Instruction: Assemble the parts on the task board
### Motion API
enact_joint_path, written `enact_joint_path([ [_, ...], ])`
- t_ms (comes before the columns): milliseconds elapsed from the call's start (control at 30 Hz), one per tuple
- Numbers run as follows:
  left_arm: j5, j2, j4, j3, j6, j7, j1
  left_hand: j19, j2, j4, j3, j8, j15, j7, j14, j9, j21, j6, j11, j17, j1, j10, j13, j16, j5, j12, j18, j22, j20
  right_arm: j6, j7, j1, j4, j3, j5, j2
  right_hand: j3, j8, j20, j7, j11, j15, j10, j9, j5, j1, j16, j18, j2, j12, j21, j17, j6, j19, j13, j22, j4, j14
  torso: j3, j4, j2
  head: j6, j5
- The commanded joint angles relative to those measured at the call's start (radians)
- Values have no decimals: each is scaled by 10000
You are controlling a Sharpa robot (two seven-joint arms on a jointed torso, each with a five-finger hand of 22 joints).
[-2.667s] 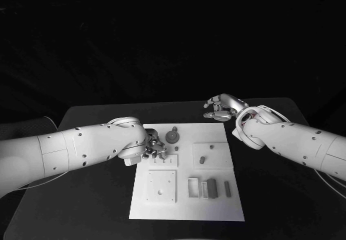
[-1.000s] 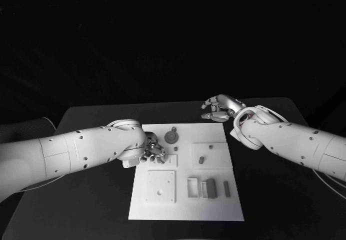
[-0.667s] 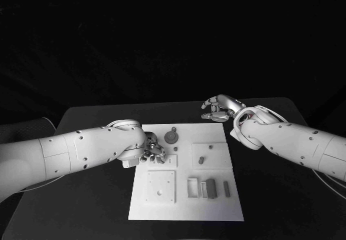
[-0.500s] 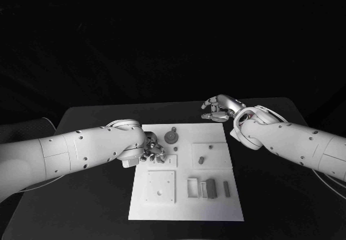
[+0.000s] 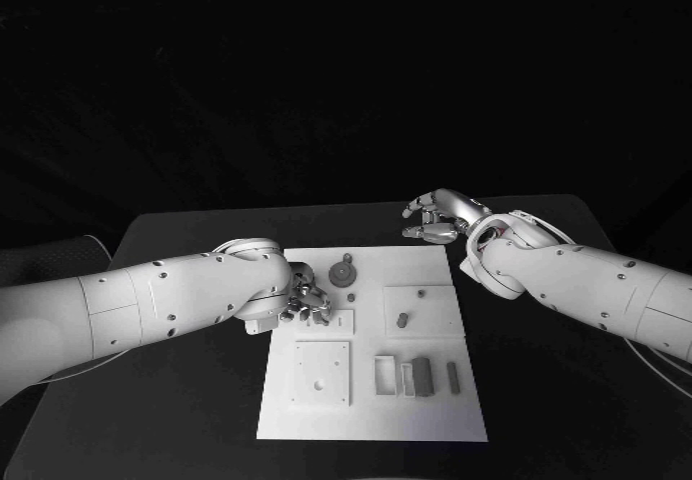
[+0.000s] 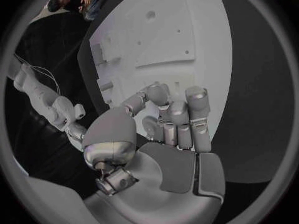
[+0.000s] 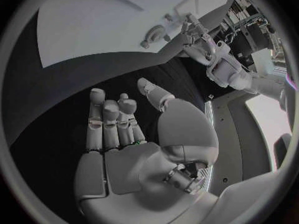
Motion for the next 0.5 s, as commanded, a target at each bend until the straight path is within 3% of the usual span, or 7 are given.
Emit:
enact_joint_path([
  [33, -108, 46, -7, 0, 36, 95, -10, -64, 68, -23, 58, 34, -132, -433, 61, 17, 42, 2192, -37, 14, 75, -28, 16, 36, 56, 66, 276, 197, 31, 132, 22, -8, 13, 5, -95, 12, -8, 54, 26, 50, -9, -61, -79, -13, 58, 61, -16, 93, -12, -35, -59, -9, -2, -76, -16, 67, 34, -18, 1, 4, -2, 13, 3],
  [500, -119, 59, -33, 0, 68, 91, -12, -78, 45, 6, 17, 34, -128, -423, 50, 15, 50, 2166, -28, 11, 19, -45, 9, 35, 1, 67, 275, 193, 40, 116, 49, -9, 16, 5, -95, 3, -6, 58, 26, 49, -9, -61, -81, -16, 63, 67, -13, 93, -5, -30, -59, -10, 2, -77, -20, 68, 38, -21, 2, 1, -5, 14, -17],
])
